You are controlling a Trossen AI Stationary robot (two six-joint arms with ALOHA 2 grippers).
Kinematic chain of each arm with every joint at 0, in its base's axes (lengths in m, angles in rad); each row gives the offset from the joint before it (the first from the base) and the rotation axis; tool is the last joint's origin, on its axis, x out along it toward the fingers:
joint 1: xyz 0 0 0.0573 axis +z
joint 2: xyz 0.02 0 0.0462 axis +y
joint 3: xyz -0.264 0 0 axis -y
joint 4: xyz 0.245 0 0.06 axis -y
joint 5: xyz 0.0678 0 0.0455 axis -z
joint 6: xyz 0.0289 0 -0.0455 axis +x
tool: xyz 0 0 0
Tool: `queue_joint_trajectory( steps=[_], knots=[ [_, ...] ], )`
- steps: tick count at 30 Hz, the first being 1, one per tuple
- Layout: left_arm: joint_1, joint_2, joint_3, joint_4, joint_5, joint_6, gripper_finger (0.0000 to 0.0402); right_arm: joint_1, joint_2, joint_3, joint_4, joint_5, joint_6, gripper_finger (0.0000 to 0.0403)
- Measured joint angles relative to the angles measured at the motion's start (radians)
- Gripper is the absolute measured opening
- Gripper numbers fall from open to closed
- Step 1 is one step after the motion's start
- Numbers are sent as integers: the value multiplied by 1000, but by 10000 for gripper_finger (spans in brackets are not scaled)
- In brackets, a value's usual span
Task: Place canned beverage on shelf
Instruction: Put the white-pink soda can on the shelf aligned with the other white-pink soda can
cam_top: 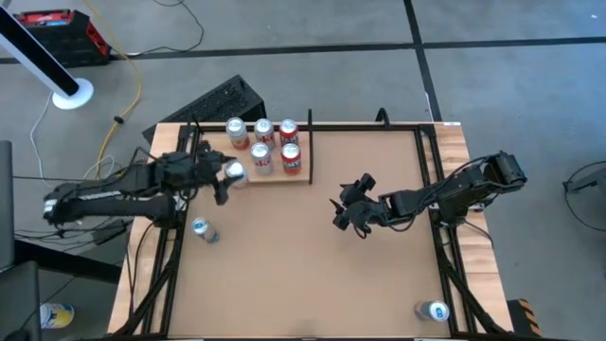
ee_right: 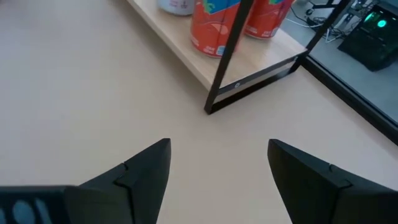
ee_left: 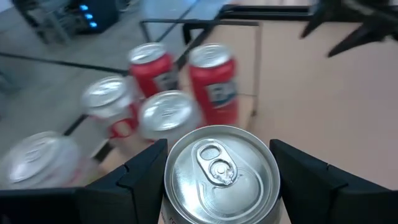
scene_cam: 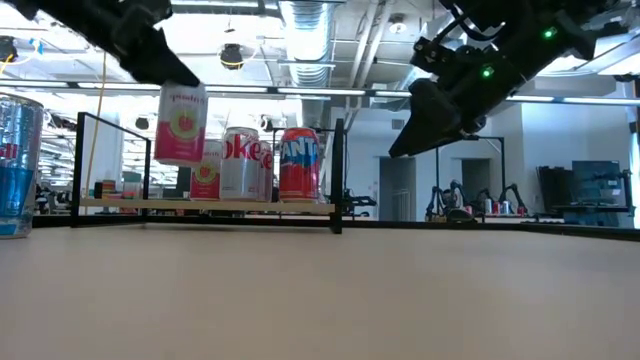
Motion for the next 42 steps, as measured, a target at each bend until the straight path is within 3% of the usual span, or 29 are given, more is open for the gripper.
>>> queue_joint_trajectory(
  steps=[6,13,17,23,42],
  knots=[
    [233,27,0,-2,107,94,232,-28,0,0,5,-29,0,290],
    [526,89,-31,63,430,110,232,-43,0,0,4,-43,-9,290],
    [622,117,-47,138,542,102,232,-45,0,0,3,-51,-12,290],
    [681,142,-50,140,564,99,232,-45,0,0,3,-51,-17,290],
    [683,232,-49,168,610,62,256,-45,0,0,4,-51,-17,290]
  ],
)
